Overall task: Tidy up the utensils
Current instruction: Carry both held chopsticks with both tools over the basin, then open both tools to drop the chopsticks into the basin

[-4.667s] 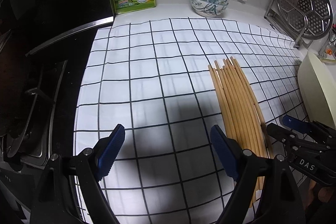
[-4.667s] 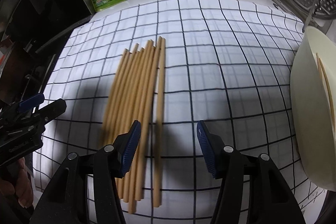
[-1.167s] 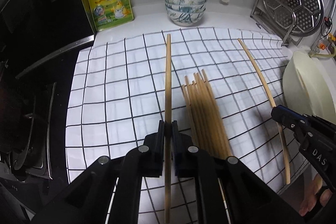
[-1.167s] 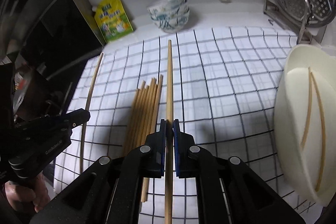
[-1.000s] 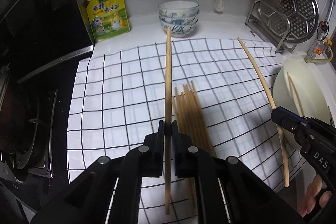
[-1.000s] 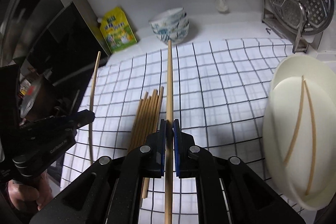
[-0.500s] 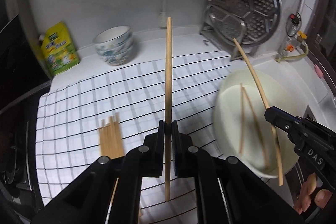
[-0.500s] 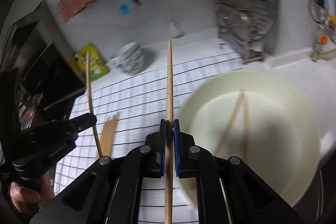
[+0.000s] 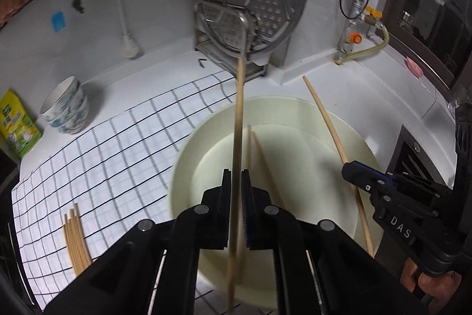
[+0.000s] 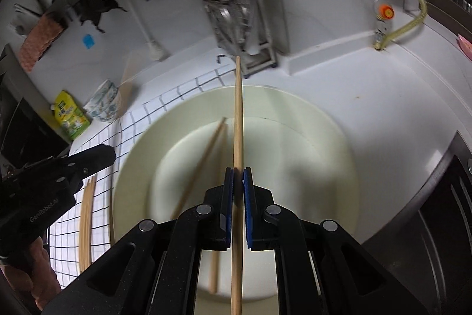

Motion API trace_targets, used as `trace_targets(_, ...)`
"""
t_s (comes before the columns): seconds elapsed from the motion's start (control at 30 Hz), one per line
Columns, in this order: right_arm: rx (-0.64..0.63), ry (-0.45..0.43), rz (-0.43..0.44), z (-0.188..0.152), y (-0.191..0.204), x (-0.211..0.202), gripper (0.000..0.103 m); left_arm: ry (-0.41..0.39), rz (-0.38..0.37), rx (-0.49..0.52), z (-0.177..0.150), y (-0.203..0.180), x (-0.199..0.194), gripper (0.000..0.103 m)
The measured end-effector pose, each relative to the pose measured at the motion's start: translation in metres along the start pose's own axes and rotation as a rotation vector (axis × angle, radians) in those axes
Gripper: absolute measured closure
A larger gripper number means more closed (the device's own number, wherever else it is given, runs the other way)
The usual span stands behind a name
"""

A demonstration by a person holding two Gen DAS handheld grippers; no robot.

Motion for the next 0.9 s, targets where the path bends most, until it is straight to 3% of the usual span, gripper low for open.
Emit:
trace_targets(0.3, 0.011, 0.062, 0.020, -0.016, -0.016, 0.024, 0.096, 0.058, 0.014, 0.035, -0.006, -0.025, 0.041, 0.095)
trace_targets(0.7, 0.021, 0.113, 0.049, -0.030, -0.013, 0.040, 0.096, 0.063, 0.077, -0.012, -0.003, 0.002, 0.038, 0.095)
trace_targets(0.77, 0.022, 0.107, 0.044, -0.027, -0.012, 0.038, 0.080, 0.059, 0.092, -0.024, -0.002, 0.009, 0.035, 0.093)
trace_targets(0.8, 0.024, 0.095, 0.034, -0.025, -0.013, 0.034, 0.066, 0.057, 0.099, -0.028, -0.002, 0.013, 0.032, 0.088)
trace_targets(0.87, 0.023, 0.080, 0.024, -0.022, -0.014, 0.030, 0.065, 0.050, 0.109, -0.035, -0.003, 0.017, 0.028, 0.070)
trace_targets(0.9, 0.022, 0.077, 0.023, -0.021, -0.014, 0.028, 0.065, 0.039, 0.113, -0.040, -0.003, 0.020, 0.024, 0.051)
Point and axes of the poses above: each gripper's, at about its wrist camera, not at the fingertips, and x roughly the way its jaws point, y to its left, z to its top, the point moved 9 cm from there along x, roughly the way its jaws point, and after that the axes turned 15 degrees about -x, right-handed, at the moved point
